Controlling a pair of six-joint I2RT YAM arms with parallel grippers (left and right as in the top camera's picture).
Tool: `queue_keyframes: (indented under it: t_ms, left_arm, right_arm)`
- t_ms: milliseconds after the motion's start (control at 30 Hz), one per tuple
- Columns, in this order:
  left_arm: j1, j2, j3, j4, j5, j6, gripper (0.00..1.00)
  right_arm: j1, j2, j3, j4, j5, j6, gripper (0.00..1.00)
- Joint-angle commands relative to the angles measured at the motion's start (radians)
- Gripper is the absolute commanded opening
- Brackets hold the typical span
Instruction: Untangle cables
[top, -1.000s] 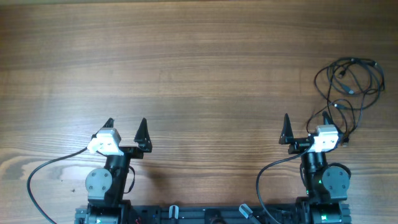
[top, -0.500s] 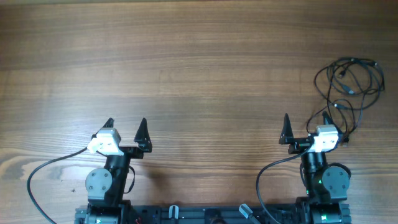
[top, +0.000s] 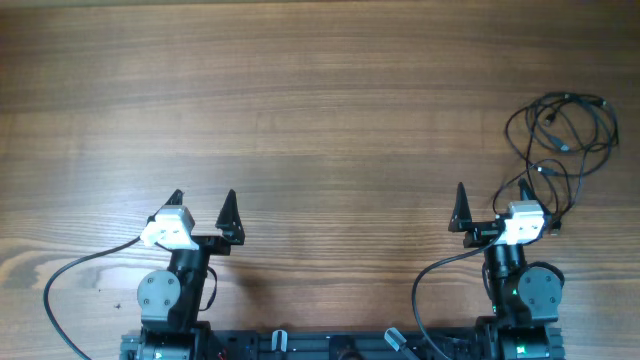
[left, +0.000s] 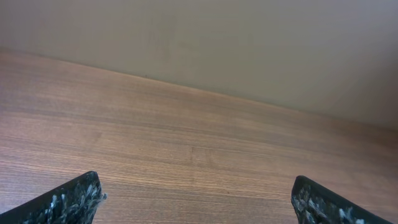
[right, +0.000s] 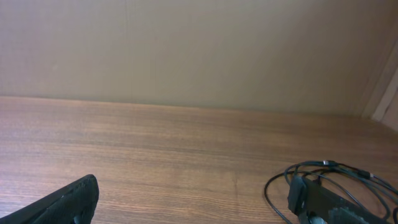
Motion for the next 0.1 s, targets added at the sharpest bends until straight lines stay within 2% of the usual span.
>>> queue_keyframes:
  t_ms: [0,67]
  left_arm:
    - [0.006,-0.009,-0.003,-0.005,0.016,-0.009,1.0]
    - [0.006,-0.009,-0.003,-0.005,0.016,-0.009,1.0]
  right_arm:
    - [-0.005,-0.008,-0.001,0.005,0.01,0.0,1.0]
    - [-0.005,-0.008,-0.001,0.005,0.01,0.0,1.0]
